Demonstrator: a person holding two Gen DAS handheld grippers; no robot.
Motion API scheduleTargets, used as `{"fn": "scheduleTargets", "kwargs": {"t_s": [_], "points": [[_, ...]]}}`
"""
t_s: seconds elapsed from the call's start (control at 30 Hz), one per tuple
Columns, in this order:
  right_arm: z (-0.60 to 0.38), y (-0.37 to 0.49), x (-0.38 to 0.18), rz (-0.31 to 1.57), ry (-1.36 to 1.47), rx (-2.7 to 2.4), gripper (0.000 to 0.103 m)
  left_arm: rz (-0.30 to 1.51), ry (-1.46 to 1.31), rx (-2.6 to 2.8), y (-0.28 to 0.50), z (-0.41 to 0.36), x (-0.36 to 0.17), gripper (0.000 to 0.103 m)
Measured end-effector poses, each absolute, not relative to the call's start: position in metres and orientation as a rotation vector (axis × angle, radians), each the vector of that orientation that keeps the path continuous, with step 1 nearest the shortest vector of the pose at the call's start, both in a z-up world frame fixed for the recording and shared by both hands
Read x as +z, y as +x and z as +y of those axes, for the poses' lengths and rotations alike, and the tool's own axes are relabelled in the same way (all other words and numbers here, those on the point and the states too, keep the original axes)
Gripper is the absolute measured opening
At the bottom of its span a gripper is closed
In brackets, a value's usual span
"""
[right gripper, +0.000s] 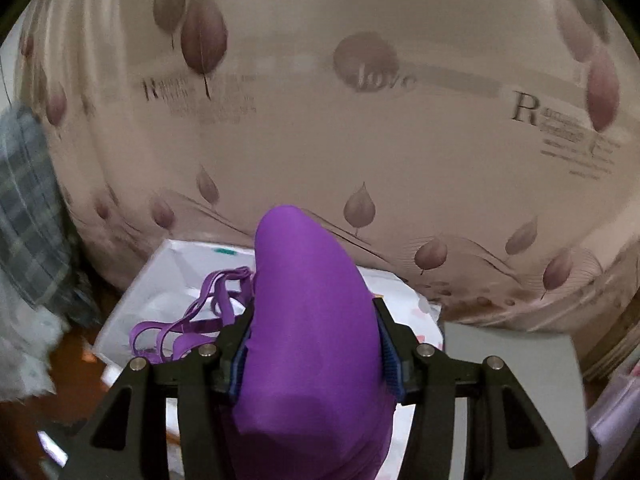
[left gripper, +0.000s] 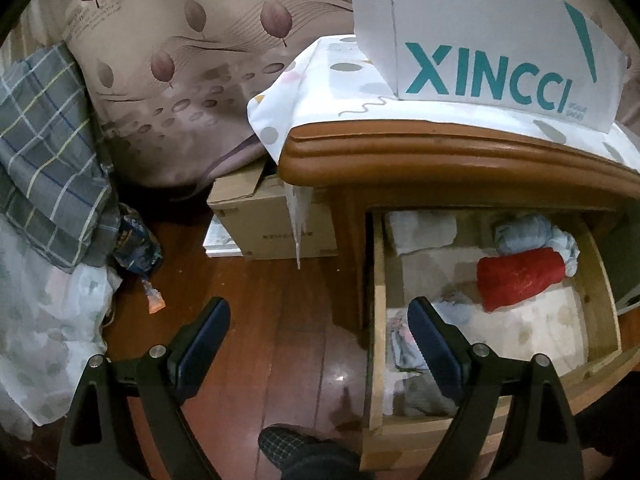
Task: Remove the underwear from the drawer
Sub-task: 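Lower the purple bra into the white box and open the right tool, then move the right tool back into the drawer toward the red underwear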
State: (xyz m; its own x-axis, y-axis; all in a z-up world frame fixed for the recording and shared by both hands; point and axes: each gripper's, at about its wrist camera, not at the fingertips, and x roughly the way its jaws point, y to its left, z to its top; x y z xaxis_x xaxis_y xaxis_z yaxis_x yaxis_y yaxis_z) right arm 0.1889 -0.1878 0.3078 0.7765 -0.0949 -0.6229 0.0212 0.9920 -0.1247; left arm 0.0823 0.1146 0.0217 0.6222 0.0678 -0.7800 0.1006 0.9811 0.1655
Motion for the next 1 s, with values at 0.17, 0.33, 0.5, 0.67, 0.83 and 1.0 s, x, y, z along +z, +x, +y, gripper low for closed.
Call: {"fn": "scheduleTargets", "kwargs": {"t_s": [0.17,0.33,0.5,0.67,0.83,1.0], "points": [[-0.171,0.229,0.268,0.777,-0.189,-0.067,0.053,0.905,0.189,-0.025,0.083,0.117,0.022,0.089],[-0.158,0.253,0.238,0.829,-0.222,-0.066,0.053,0.915,0.173,-0.005,0.086,0.121,0.021,0.089],[-0.154,0.268,0.209,0.888,-0.218,-0.059,0.055,0.92,0.164,-0.013,0.086,0.12,0.021,0.089],[-0.154,0.272,0.183,0.943,-0.222,-0.049,0.068,0.916,0.173,-0.024,0.085,0.117,0.022,0.089],[-0.154,0.266,0.178,0.953,-0.211,-0.025,0.077,0.923,0.154,-0.024,0.086,0.117,0.022,0.089],[-0.155,0.251,0.207,0.883,-0.211,-0.021,0.077,0.927,0.138,-0.031,0.086,0.119,0.023,0.089]]}}
